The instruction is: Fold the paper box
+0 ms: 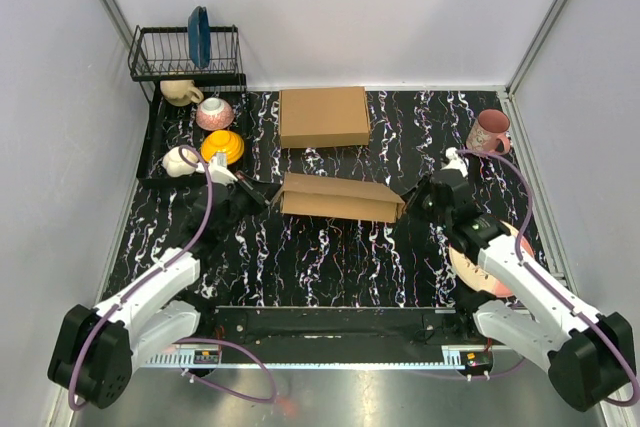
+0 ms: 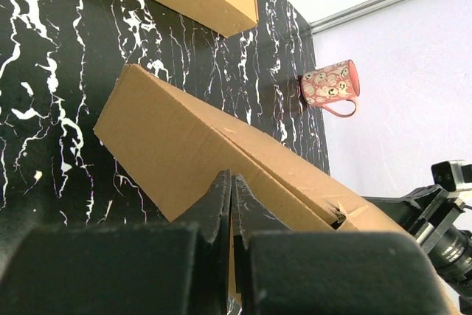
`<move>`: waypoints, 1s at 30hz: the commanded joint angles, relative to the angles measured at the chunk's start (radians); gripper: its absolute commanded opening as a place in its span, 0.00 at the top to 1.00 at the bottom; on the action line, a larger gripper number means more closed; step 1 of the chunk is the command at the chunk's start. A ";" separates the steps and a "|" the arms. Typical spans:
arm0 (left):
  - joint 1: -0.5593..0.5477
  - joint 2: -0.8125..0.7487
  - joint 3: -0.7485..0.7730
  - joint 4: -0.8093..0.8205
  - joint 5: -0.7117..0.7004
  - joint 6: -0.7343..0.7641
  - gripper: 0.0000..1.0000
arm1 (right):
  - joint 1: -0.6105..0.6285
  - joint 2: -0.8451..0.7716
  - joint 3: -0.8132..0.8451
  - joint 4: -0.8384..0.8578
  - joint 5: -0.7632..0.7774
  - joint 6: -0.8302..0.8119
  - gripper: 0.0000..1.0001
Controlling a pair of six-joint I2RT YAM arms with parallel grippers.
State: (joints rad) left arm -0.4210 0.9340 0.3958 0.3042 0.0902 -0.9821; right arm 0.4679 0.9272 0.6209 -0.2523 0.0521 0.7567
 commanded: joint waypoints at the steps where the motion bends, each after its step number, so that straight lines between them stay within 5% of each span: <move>1: -0.030 -0.006 0.064 -0.023 0.129 -0.044 1.00 | 0.014 0.039 0.149 -0.005 -0.070 0.029 0.97; 14: -0.030 -0.058 0.133 -0.151 0.125 -0.050 1.00 | 0.014 0.085 0.333 -0.177 -0.110 0.046 0.97; 30: -0.030 -0.034 0.176 -0.254 0.121 -0.032 1.00 | 0.014 0.078 0.217 -0.174 -0.129 0.082 0.96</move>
State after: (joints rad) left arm -0.4225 0.8753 0.5179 -0.0334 0.1001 -0.9928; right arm 0.4618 0.9882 0.8528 -0.4866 0.0418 0.7982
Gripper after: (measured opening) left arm 0.002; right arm 0.035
